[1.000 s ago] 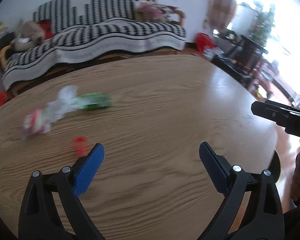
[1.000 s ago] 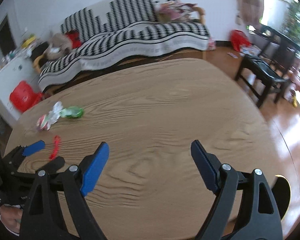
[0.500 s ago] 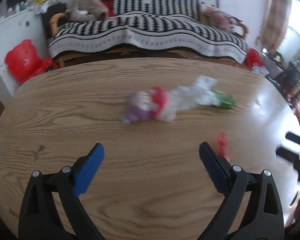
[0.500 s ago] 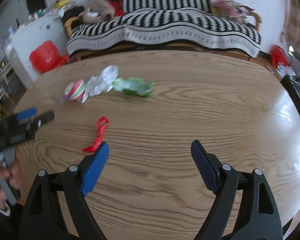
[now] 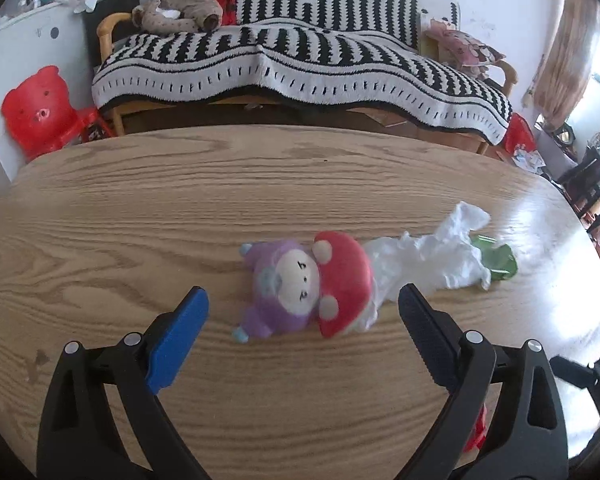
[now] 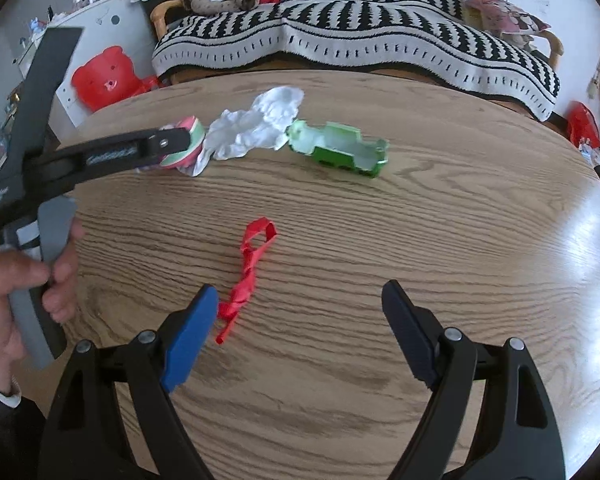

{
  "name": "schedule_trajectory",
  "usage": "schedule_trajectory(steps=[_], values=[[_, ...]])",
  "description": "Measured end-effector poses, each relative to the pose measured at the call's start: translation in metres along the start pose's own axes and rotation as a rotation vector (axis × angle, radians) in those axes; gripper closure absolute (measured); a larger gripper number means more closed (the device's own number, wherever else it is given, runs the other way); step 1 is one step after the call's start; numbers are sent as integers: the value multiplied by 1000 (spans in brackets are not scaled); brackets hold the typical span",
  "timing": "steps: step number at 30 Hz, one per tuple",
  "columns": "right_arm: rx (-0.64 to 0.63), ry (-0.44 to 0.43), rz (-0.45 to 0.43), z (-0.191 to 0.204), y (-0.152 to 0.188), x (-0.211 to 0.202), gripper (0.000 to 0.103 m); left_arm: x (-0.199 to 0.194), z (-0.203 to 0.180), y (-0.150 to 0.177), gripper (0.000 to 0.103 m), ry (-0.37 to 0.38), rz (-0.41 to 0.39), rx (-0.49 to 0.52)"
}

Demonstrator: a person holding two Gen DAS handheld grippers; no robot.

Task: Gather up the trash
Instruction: 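Grasp the purple-and-red plush toy with the left tool while the right tool grasps the red ribbon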

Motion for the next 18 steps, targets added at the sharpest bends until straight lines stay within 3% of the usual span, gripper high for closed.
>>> schedule_trajectory(steps=[6,10,12,13,14,16,18], values=[[-22,3,15,15,-4,21,22,14,9,-1,10,8,13,-38],[-50,26,12,25,-6,30,31,14,11,-3,11,2,-6,-35],[-76,37,1,32,-7,32,39,13,9,-2,20,15,-11,-27],[-80,34,-1,33,-9,33,47,12,7,-2,24,27,-9,-24],[-87,29,-4,35,-10,33,66,11,2,-1,34,47,-10,-12],[-86,16,-5,36,-11,32,87,7,-3,0,41,39,-16,9],[-87,17,-6,37,-11,32,92,3,-5,1,44,25,-25,29]])
Point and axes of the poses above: each gripper's, at about its wrist camera, not at the fingertips, and x roughly the way its jaws point, z to its left, y to its underside, the point moved 4 cm from there along x, roughly the way its jaws point, and after that the axes turned 1 degree about -x, right-handed, at the moved point
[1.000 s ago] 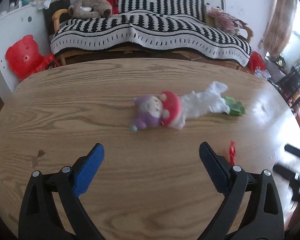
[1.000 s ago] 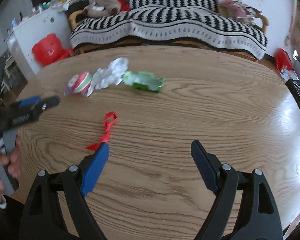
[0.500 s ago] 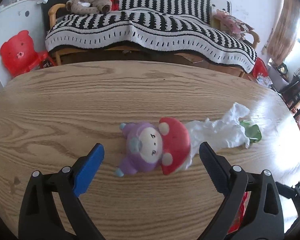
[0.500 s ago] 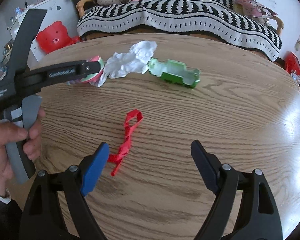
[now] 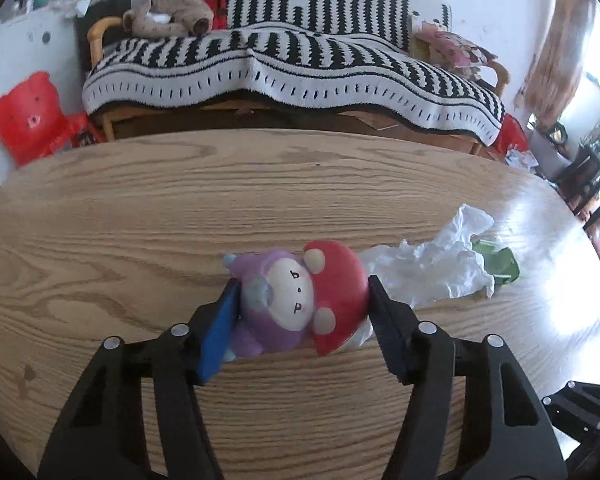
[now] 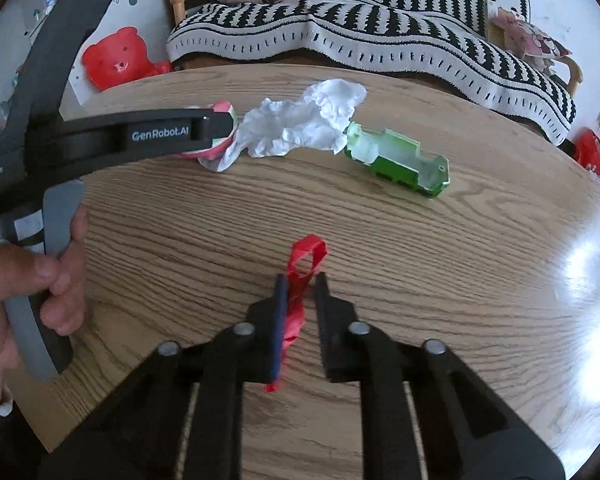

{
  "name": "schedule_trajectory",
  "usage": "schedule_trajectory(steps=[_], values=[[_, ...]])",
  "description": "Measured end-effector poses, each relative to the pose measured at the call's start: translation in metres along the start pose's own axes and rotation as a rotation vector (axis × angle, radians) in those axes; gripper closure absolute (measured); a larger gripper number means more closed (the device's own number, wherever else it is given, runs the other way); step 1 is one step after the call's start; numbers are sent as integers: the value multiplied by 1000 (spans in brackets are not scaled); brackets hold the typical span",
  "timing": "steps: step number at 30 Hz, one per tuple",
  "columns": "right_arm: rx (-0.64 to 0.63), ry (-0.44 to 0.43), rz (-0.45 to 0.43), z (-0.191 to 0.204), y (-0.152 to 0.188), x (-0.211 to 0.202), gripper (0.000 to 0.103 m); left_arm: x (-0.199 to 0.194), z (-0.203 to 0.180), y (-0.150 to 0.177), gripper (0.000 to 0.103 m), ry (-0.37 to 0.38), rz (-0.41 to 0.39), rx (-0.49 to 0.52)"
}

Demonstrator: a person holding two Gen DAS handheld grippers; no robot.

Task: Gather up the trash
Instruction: 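Grasp the purple-and-red plush toy with the left tool while the right tool grasps the red ribbon, then carry the plush toy and red ribbon over the trash bin with both tools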

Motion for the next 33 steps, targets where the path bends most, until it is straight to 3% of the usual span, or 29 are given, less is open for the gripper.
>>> schedule_trajectory(steps=[16,25,33], values=[[54,-6,-67,-24,0,-36,92,-45,11,-6,47,19,-56,-45],[120,38,-98,-73,19,-71,92,-64,-25,-1,48,37,-69,8],[222,94,-129,-140,56,-117,92,-86,-93,6,48,118,-81,80]])
Point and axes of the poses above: each gripper's, at about its wrist camera, not at the fingertips, and x roughly the way its jaws point, z to its left, y to its underside, the point moved 4 cm from there along x, roughly the way its jaws point, and after that the axes turned 1 degree about -x, right-handed, at the moved point
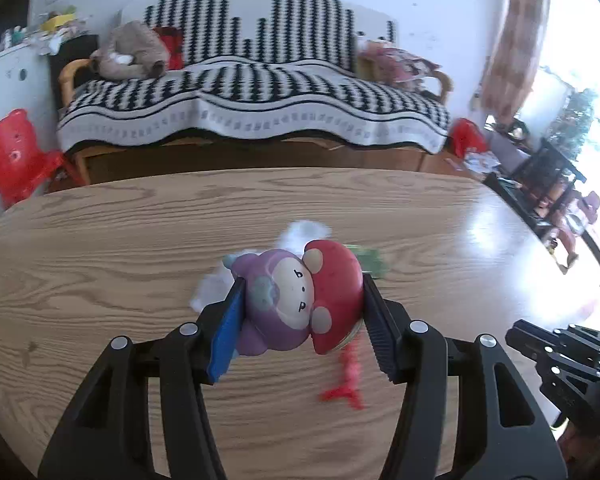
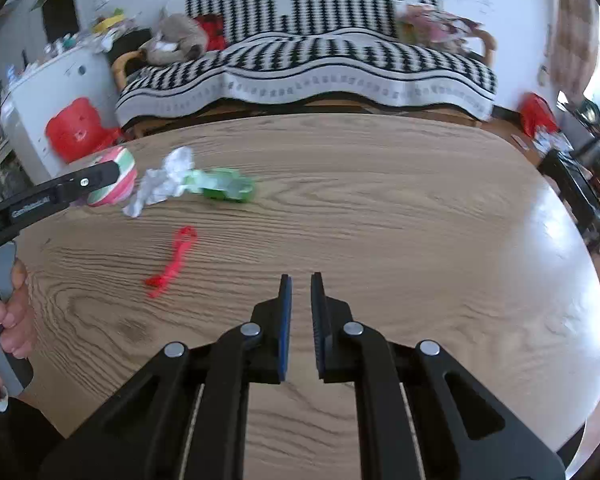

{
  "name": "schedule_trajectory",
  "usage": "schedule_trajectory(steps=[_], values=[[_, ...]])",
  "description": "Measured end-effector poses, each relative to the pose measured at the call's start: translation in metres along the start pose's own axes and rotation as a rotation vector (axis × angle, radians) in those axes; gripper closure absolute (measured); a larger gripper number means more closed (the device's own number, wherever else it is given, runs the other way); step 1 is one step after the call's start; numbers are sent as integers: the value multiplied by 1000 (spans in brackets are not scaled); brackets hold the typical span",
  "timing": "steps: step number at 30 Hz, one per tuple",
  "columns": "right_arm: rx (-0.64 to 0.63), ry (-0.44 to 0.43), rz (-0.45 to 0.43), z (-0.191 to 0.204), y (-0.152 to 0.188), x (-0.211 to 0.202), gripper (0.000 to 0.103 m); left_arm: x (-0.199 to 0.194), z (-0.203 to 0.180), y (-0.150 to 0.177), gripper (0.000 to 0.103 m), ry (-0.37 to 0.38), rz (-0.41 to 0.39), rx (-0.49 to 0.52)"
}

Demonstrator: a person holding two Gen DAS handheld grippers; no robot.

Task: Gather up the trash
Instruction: 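Carry the plush toy and red ribbon over the trash bin with both tools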

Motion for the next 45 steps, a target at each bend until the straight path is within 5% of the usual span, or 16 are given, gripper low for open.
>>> schedule_trajectory(steps=[11,15,16,18,19,20,26,31,36,40,42,44,45], values=[[145,83,-9,-113,49,-60,92,-7,-145,8,48,207,16,133],[180,66,40,-127,62,-56,91,-13,-158,13,48,219,4,167],[177,46,64,-122,61,-50,87,-14,-155,15,48,213,4,170],[159,21,80,-108,55,-42,54,-15,-138,17,48,190,7,159],[136,5,81,-93,50,-36,25,-16,-120,17,48,168,6,139],[112,-9,74,-76,44,-31,22,-18,-103,15,48,154,6,121],[-25,-114,126,39,19,21,22,-34,12,10,48,8,-19,-3],[-77,-112,145,108,6,66,22,-49,100,13,48,-87,-19,-115],[-98,-69,143,135,-12,99,27,-50,132,16,48,-108,-12,-154],[-129,-18,129,144,-15,115,46,-44,133,16,48,-99,2,-146],[-134,-36,119,144,-19,117,62,-40,127,16,48,-85,10,-133],[-132,-52,120,140,-23,117,88,-37,118,17,48,-76,15,-115],[-127,-65,121,138,-23,118,89,-36,114,17,48,-74,16,-106]])
Point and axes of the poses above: each gripper's, at about its wrist camera, not at the fingertips, and x roughly the way its jaws point, z to its left, y to its underside, the point moved 4 cm from there along x, roughly the way its jaws point, and after that the axes turned 1 degree about -x, right-handed, at the moved point
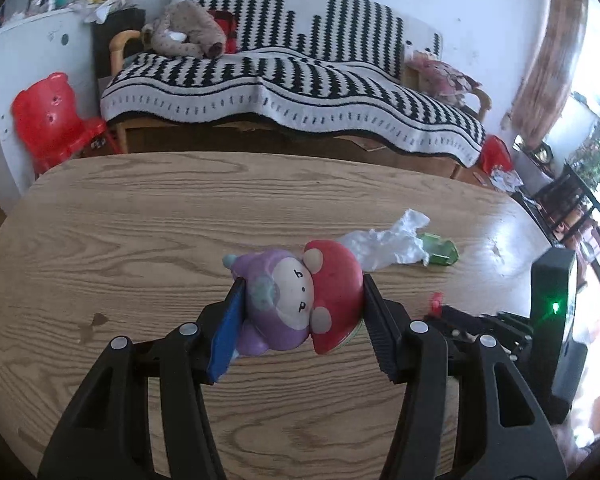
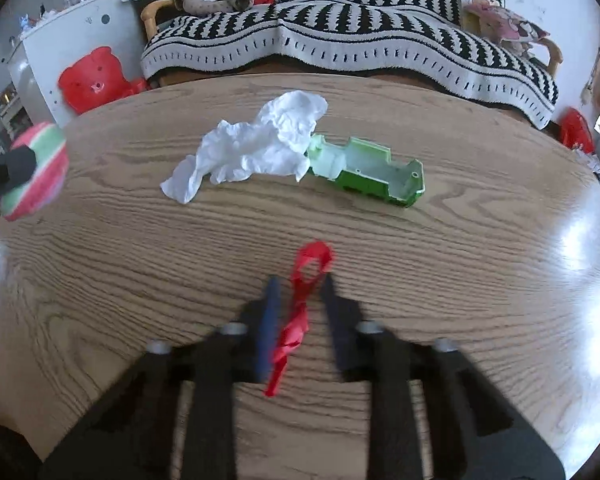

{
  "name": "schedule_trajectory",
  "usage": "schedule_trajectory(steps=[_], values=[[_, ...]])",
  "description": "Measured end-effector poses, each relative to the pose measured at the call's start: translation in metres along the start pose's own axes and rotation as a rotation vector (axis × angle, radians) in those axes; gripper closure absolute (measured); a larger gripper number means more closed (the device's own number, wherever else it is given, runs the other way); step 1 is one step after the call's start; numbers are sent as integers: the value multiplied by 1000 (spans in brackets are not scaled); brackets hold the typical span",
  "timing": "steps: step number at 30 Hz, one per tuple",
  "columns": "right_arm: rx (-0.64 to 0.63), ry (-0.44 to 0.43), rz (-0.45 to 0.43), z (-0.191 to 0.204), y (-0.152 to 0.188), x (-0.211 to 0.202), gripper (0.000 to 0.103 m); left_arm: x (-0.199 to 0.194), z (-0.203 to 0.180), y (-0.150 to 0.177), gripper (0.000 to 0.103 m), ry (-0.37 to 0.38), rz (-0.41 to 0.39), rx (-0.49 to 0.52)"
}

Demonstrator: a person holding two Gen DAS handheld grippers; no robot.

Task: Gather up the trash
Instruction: 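Carry the plush toy and red ribbon over the trash bin with both tools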

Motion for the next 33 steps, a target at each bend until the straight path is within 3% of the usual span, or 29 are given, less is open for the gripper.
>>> schedule_trajectory(steps=[9,19,33], values=[[-22,-34,-49,-5,3,-30,91,2,-25,6,48,16,10,29],[60,29,-118,-80,27,-99,91,9,-95,12,48,82,20,97],[273,186,-170,-237,114,-200,91,16,-305,51,48,299,73,333]])
Point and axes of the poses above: each gripper's, at about its wrist camera, not at the fingertips, and x roughly the way its jaws point, z to its left, y to its underside, the point moved 4 cm from there along x, roughly the way its jaws point, and after that the axes turned 1 degree about -x, right-handed, at the moved point
